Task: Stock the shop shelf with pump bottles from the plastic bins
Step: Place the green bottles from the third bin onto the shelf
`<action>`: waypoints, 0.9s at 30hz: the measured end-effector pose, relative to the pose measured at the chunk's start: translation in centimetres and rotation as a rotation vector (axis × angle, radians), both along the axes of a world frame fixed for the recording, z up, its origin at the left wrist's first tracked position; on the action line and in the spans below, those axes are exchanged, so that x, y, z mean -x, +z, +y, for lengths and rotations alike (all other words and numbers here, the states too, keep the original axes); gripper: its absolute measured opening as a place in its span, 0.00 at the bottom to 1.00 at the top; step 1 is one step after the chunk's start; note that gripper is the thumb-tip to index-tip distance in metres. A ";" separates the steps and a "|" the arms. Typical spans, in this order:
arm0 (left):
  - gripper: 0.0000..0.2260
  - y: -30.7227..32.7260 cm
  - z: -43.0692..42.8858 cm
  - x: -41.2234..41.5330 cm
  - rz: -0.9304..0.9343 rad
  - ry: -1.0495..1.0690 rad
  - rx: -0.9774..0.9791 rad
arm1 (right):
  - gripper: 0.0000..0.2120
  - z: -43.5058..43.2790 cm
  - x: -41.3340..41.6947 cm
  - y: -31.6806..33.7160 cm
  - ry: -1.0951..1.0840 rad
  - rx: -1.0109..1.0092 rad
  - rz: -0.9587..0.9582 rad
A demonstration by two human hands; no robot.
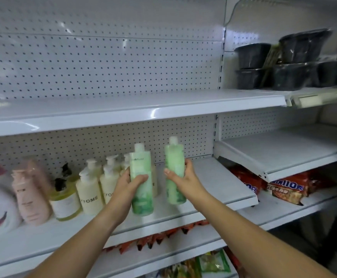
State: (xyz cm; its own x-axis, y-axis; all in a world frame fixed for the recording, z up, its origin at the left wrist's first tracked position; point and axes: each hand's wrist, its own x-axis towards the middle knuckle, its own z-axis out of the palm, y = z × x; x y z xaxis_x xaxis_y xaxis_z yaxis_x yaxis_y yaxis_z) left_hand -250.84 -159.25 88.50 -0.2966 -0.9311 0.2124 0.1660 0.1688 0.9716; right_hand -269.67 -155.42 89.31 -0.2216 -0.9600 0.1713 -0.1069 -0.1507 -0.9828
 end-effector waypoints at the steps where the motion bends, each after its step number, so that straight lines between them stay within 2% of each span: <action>1: 0.17 0.0 -0.7 0.4 0.003 -0.017 0.003 | 0.27 -0.6 0.3 0.0 0.003 -0.008 -0.008; 5: 0.20 0.2 -3.4 2.1 0.009 -0.040 0.023 | 0.22 -3.0 1.9 0.2 0.019 -0.067 -0.016; 8: 0.23 0.1 -4.8 3.2 0.002 -0.039 0.056 | 0.25 -4.7 2.9 0.0 0.015 -0.094 0.029; 11: 0.21 0.0 -5.5 4.1 -0.006 -0.009 0.062 | 0.27 -5.9 3.7 -0.7 0.020 -0.084 0.066; 17: 0.23 0.2 -6.5 6.0 -0.036 0.088 0.061 | 0.26 -8.7 7.0 -1.9 -0.023 -0.027 0.190; 23: 0.22 -0.1 -6.2 8.0 -0.113 0.208 0.090 | 0.35 -12.0 10.1 -3.4 0.004 -0.017 0.302; 27: 0.23 -0.4 -5.8 8.8 -0.132 0.329 0.093 | 0.37 -13.8 10.5 -3.7 0.072 -0.028 0.325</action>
